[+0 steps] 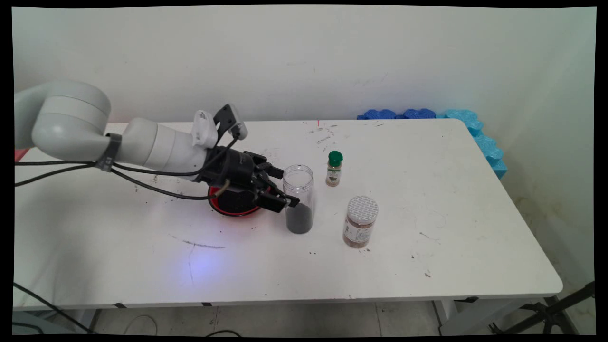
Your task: Pick up the black seasoning powder from the table, then pour the black seasoning powder in the red bowl
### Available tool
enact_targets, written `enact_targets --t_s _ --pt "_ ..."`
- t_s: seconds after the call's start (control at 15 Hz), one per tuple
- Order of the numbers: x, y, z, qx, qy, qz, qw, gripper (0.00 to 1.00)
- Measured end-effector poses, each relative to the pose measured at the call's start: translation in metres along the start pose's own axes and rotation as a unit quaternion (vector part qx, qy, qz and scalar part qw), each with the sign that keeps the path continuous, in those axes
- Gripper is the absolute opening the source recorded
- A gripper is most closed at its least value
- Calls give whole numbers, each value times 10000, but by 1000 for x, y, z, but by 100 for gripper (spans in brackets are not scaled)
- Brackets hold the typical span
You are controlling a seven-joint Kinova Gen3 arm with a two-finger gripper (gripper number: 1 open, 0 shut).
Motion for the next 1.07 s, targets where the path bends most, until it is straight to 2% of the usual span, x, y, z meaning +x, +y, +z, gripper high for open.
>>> enact_targets --t_s 0.53,0.6,1.07 --pt "1 -2 13 -62 92 21 9999 100" --pt "1 -3 14 -68 102 20 9999 0" --pt "3 2 6 -203 127 47 9997 0"
